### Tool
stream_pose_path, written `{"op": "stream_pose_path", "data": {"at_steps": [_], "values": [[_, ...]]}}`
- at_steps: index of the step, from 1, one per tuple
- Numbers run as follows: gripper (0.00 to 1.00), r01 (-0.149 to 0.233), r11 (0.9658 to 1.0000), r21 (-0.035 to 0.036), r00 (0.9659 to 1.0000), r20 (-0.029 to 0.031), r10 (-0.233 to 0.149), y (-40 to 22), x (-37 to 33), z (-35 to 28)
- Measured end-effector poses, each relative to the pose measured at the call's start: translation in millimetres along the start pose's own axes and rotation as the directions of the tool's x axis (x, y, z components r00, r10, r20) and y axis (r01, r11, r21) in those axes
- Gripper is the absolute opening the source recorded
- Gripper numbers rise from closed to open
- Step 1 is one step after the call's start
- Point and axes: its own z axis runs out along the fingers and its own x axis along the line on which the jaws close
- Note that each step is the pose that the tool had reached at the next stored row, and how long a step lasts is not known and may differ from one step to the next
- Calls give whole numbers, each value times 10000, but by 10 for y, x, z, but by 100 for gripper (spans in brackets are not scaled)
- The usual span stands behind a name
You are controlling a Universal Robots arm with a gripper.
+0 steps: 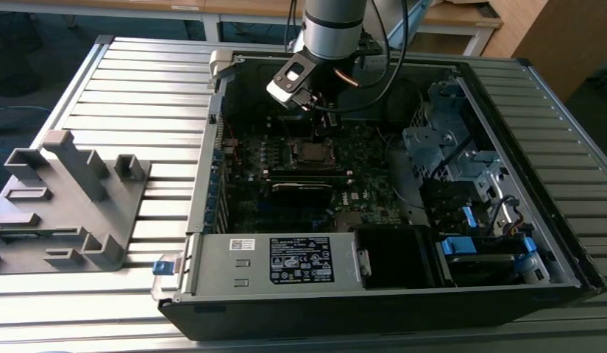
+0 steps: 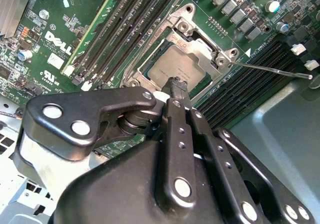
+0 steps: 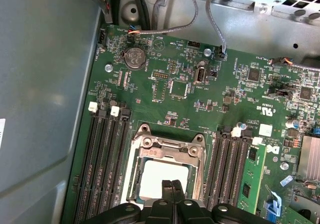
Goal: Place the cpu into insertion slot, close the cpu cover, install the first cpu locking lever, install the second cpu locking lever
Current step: 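Close the cpu cover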
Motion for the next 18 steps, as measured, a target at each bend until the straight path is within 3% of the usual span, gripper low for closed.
{"op": "stream_pose_path", "data": {"at_steps": [11, 18], "values": [[10, 61, 10000, -2, 10000, 1, -61, 0, 0, 0], [10, 641, 9979, -26, 9979, -5, -641, 0, 0, 3]]}}
